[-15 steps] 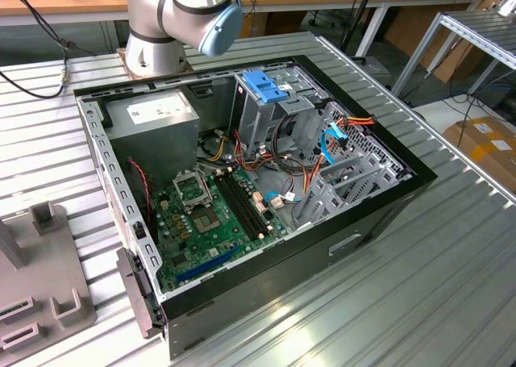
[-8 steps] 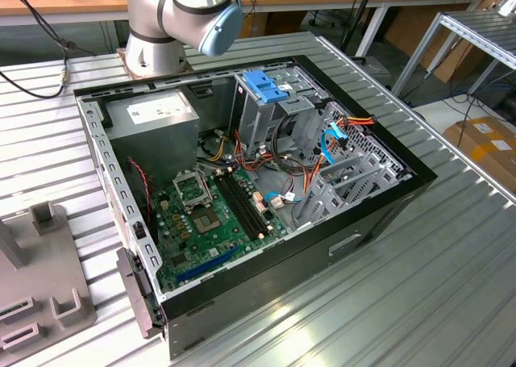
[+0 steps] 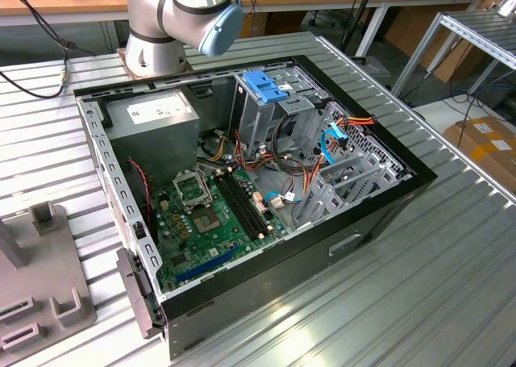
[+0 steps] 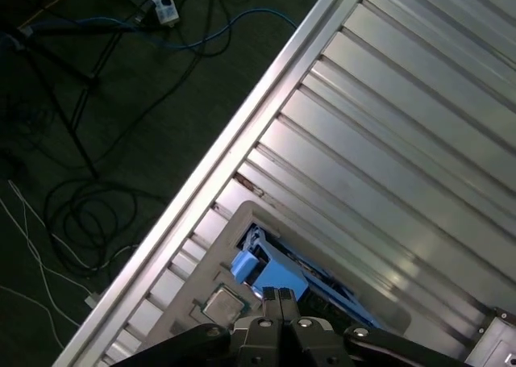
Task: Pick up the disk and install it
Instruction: 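Pick up the disk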
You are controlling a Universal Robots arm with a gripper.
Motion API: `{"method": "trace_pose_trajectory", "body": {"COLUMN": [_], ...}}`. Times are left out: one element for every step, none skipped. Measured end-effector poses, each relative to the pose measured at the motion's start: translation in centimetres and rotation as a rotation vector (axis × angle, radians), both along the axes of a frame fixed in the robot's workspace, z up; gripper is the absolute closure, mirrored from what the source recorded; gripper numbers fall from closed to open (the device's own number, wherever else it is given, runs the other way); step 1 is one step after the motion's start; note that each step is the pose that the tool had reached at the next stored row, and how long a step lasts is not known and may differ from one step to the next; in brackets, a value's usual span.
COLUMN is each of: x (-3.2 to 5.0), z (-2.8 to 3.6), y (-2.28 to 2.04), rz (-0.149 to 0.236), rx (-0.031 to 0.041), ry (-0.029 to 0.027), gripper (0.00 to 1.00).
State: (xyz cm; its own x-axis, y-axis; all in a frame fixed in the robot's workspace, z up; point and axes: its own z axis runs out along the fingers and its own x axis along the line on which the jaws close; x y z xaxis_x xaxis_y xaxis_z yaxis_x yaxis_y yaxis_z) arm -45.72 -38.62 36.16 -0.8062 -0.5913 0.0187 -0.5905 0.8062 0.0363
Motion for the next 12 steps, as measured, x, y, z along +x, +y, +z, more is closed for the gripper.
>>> {"method": "trace_pose_trajectory", "body": {"x": [0.0, 0.0, 0.0, 0.0, 0.0, 0.0, 0.0, 0.0, 0.0, 0.0, 0.0, 0.0], "z": [0.0, 0.0, 0.0, 0.0, 0.0, 0.0, 0.0, 0.0, 0.0, 0.0, 0.0, 0.0], "y": [0.0, 0.0, 0.0, 0.0, 0.0, 0.0, 0.0, 0.0, 0.0, 0.0, 0.0, 0.0], "rz": [0.006, 0.016, 0.032, 0.049, 0.061, 0.069, 0.075, 0.083, 0.089, 0.098, 0.11, 0.126], "rx": [0.0, 0.0, -0.0001, 0.0, 0.0, 0.0, 0.0, 0.0, -0.0001, 0.0, 0.0, 0.0], "ry": [0.0, 0.0, 0.0, 0.0, 0.0, 0.0, 0.0, 0.0, 0.0001, 0.0, 0.0, 0.0], "gripper": [0.89, 0.89, 0.89, 0.89, 0.89, 0.89, 0.89, 0.89, 0.89, 0.89, 0.89, 0.89]}}
